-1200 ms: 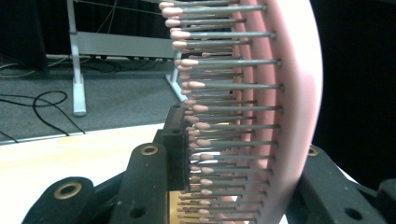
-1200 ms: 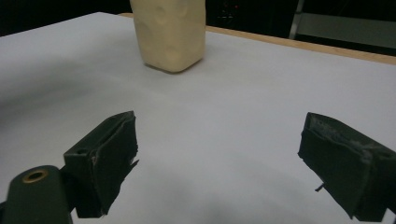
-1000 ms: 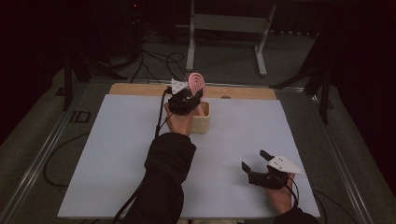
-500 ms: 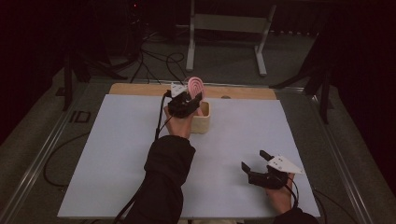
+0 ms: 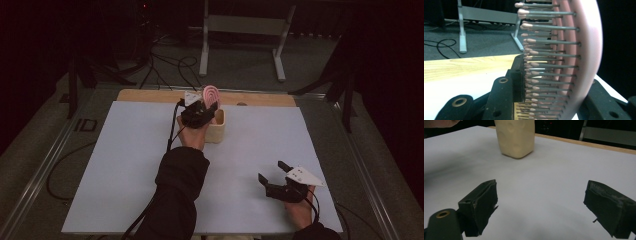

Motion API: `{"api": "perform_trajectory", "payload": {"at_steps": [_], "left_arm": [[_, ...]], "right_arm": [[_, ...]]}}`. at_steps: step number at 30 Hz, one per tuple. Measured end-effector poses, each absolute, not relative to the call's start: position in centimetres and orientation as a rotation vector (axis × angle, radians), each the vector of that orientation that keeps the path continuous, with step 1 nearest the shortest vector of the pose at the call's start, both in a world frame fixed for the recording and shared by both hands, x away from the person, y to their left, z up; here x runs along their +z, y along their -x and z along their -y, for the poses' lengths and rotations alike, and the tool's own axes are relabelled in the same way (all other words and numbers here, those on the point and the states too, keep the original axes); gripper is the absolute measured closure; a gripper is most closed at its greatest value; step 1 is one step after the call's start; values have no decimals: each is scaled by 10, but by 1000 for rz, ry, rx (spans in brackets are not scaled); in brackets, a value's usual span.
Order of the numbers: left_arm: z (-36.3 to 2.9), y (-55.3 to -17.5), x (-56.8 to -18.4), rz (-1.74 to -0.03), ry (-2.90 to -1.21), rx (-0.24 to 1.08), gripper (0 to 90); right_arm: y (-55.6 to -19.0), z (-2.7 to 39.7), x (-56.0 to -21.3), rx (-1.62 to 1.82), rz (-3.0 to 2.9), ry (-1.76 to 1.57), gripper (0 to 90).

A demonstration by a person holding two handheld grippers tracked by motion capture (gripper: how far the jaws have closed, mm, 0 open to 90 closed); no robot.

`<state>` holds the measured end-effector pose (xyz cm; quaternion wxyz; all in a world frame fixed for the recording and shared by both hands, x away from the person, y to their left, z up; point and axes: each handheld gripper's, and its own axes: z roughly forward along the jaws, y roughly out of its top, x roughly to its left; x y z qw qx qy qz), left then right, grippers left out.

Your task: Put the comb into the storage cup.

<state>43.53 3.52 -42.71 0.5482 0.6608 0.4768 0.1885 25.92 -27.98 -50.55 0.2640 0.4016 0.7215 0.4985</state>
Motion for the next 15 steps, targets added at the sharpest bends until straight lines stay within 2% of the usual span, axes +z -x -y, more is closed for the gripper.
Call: {"api": "perform_trajectory", "payload": {"at_steps": [15], "left_arm": [[-36,-441,-432,-1110,-1578,393,627]], "right_arm": [[-259,280,-505,1348,-1950,-1086,112]]}}
